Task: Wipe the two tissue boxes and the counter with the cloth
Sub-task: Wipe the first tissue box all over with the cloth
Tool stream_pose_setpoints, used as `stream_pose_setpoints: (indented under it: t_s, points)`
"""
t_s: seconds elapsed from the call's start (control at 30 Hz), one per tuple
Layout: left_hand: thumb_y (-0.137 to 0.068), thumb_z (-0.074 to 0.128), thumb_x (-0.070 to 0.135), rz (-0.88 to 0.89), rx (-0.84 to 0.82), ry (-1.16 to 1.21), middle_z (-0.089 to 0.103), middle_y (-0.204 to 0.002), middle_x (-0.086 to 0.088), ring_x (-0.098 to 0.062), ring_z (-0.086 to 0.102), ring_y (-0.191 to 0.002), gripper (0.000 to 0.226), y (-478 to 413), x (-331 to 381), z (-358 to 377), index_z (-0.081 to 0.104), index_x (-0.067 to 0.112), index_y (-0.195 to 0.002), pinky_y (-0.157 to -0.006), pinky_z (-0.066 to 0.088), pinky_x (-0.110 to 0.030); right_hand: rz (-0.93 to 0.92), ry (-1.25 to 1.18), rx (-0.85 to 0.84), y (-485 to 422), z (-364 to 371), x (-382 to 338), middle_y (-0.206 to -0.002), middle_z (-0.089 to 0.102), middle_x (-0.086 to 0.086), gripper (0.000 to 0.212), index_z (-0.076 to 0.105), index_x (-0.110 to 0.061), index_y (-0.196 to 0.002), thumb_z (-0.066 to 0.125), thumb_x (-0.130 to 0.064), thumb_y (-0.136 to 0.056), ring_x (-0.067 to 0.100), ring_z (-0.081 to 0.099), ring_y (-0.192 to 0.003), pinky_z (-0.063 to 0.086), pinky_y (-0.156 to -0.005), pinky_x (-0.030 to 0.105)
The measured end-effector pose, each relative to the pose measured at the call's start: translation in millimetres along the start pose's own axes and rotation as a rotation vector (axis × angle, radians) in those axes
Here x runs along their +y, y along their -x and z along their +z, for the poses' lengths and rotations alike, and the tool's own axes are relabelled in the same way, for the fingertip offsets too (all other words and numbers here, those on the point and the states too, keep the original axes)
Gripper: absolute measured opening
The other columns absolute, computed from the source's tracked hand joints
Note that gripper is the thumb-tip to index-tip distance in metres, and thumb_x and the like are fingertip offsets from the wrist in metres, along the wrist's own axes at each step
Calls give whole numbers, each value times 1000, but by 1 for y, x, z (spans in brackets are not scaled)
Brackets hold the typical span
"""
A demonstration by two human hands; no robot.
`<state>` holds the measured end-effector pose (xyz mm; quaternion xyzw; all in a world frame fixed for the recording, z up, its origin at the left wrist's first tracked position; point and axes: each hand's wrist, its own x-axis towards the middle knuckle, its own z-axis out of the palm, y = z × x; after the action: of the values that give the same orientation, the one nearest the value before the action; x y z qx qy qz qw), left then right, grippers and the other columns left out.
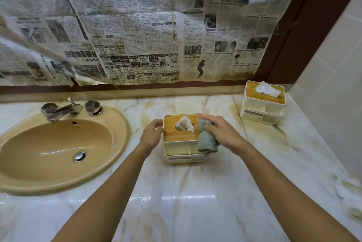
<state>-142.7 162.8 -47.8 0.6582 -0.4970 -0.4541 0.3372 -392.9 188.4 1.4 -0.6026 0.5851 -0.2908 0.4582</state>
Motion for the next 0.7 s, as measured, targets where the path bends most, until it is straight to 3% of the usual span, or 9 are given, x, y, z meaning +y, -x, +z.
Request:
stream_pose_setpoints:
  t_s: [0.13,0.27,0.43,0.7]
  points:
    - [-103,42,32,21,110,-110,58,-133,-2,-28,48,-127,37,-5,2,12,51,24,-138,-111,35,-52,-71,210,215,-12,26,12,-124,54,8,46,48,-22,-145,52,-14,-100,21,52,-116,35,-95,20]
    - [-106,34,30,56,237,-265,57,-136,1,-29,41,-131,39,-6,-1,23,50,33,-141,-106,29,-49,-65,671,371,-14,48,31,-147,42,4,40,46,-31,-144,41,-31,-104,27,39,-128,41,-100,40]
    - [-107,32,32,116,306,-342,57,-131,1,-28,39,-127,39,-6,-13,28,50,36,-141,-101,28,-48,33,732,214,-17,52,45,-165,13,0,54,18,-32,-156,25,-45,-105,31,12,-148,29,-110,54]
    - [-107,34,29,214,332,-552,59,-133,9,-22,39,-124,40,-11,-13,28,49,31,-144,-101,27,-43,50,698,87,-61,30,31,-165,16,3,51,12,-40,-157,21,-43,-107,37,30,-141,36,-107,54]
